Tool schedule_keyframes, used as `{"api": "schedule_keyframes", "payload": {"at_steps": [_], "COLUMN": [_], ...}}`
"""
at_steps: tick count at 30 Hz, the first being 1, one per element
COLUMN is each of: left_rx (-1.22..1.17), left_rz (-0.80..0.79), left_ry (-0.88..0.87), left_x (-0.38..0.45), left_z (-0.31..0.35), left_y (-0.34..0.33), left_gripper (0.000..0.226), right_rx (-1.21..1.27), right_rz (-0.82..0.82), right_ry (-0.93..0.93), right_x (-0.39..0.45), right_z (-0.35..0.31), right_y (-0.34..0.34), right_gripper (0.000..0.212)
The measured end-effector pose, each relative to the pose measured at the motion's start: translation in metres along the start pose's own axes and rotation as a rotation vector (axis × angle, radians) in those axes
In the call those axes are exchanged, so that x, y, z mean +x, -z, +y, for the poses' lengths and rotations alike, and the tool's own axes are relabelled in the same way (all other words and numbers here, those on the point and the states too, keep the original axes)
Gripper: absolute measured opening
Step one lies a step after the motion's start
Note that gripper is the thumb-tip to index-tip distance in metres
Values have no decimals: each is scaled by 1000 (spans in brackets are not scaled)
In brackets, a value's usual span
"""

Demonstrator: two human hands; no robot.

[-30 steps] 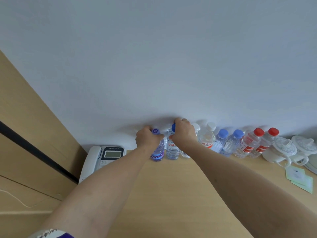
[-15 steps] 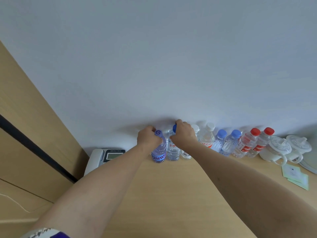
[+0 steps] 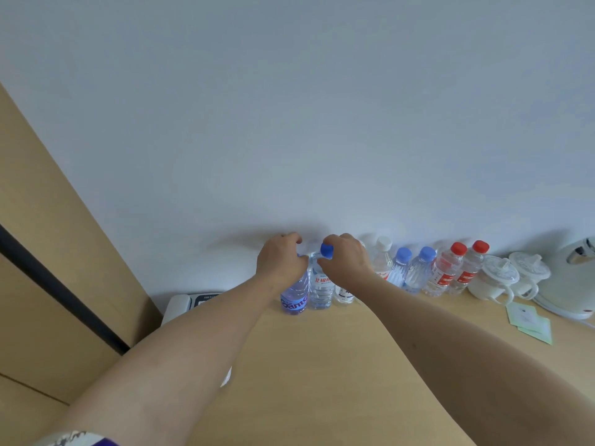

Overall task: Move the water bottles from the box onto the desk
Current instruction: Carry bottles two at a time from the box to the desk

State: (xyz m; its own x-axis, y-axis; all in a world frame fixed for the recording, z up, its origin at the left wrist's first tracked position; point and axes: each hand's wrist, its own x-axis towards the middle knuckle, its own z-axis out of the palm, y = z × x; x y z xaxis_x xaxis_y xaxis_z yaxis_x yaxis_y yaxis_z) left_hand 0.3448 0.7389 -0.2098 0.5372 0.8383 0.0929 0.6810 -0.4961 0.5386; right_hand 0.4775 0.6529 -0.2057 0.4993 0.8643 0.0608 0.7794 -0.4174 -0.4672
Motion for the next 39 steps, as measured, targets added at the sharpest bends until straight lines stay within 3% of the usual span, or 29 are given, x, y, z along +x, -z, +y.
{"api": "schedule_keyframes", "payload": {"at_steps": [9, 19, 32, 39], "left_rx": [98, 163, 93, 77], "left_rz": [-67, -180, -411, -553], "left_ry": [-235, -484, -871, -1125], "left_x": [-3, -41, -214, -343], "left_z": [56, 199, 467, 588], "left_y": [-5, -61, -223, -301], "left_gripper": [44, 45, 54, 60], "right_rx": [-3, -94, -194, -211], "right_rz": [87, 242, 410, 476], "right_ry": [-106, -293, -792, -1074], "right_x": [-36, -118, -363, -515], "right_z": [41, 149, 370, 450], "right_y": [29, 110, 247, 298], "right_gripper": [45, 42, 53, 55]}}
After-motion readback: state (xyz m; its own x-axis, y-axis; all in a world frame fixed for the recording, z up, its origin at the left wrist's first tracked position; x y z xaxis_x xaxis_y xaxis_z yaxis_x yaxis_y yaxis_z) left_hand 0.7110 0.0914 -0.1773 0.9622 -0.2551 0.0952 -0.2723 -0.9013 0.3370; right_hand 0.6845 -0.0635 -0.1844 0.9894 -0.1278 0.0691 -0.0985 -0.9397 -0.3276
